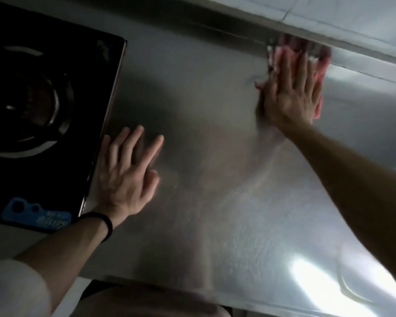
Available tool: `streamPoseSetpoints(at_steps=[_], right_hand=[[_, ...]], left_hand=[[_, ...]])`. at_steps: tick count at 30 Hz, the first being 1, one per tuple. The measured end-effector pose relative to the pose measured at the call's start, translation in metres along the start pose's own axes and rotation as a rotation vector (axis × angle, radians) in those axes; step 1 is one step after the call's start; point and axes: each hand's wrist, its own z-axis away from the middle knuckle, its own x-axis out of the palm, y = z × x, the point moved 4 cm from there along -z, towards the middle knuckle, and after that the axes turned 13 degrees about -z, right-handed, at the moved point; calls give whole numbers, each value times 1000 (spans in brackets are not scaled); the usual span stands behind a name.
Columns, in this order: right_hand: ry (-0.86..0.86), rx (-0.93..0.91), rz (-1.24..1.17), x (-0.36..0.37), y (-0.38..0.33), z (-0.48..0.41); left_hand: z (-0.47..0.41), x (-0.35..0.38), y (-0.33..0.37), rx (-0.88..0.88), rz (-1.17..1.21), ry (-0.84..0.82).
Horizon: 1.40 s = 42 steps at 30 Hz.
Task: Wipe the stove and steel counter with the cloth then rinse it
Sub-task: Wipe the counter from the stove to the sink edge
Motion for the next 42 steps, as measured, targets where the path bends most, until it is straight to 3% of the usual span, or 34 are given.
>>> streamPoseSetpoints(at_steps=[6, 11, 15, 17, 21, 27, 34, 38, 42], right_hand=[[61, -4, -19, 5, -7, 34], [77, -3, 6, 30, -8, 223], [-20, 152, 76, 57, 1, 401], [-58, 203, 66, 61, -2, 428], [-110, 185, 28, 55, -5, 379], [16, 132, 24, 21, -24, 201], [42, 144, -13, 17, -33, 24], [69, 164, -23, 21, -38, 28], [110, 186, -20, 31, -43, 128]], left_hand=[[1, 2, -1, -1, -15, -29], [2, 0, -1, 22, -20, -7], [2, 1, -2, 37, -27, 0], [1, 1, -2, 30, -25, -7], [1, -1, -1, 39, -14, -10], [-1, 1, -3, 24, 4, 5], [1, 9, -2, 25, 39, 49], [2, 14, -4, 36, 46, 74], [1, 15, -5, 42, 45, 72]])
